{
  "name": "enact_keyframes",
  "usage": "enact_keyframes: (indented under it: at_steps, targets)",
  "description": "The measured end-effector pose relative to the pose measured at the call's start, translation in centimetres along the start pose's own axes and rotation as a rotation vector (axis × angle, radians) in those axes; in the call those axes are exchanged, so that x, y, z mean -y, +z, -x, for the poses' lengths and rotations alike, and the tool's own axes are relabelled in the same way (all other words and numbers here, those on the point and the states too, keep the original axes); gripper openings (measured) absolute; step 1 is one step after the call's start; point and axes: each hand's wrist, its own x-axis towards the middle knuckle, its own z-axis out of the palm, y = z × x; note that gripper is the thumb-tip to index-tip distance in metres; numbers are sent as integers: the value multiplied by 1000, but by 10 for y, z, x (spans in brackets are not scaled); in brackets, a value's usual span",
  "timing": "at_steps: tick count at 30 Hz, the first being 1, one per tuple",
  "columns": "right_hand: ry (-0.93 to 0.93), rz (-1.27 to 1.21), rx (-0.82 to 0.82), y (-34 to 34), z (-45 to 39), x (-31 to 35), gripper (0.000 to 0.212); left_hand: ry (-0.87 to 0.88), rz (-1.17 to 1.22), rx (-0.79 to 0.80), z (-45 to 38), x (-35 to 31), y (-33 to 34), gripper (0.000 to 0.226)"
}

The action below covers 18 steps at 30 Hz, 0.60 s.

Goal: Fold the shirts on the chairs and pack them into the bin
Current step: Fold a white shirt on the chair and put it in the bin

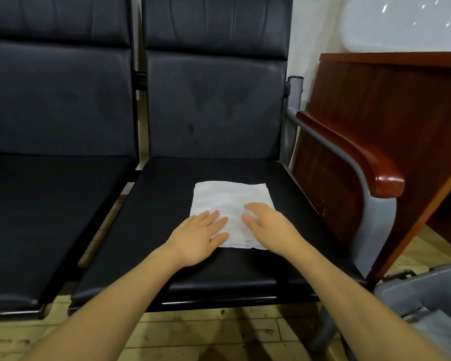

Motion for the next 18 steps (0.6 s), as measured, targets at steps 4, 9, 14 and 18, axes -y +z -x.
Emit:
enact_keyframes:
  at_steps: [4, 9, 14, 18]
  targets:
    - [21, 259, 233, 11, -1, -26, 60, -65, 22, 89, 0, 12, -1, 55]
    - [6, 324, 129, 11, -5, -32, 59, -143, 113, 1, -1, 17, -1, 61]
    - [-253, 204, -13, 4, 11, -21, 40, -167, 230, -286, 20, 22, -7, 45]
    - [-304, 117, -12, 7, 14, -16, 31, -162, 366, -365, 33, 27, -3, 22]
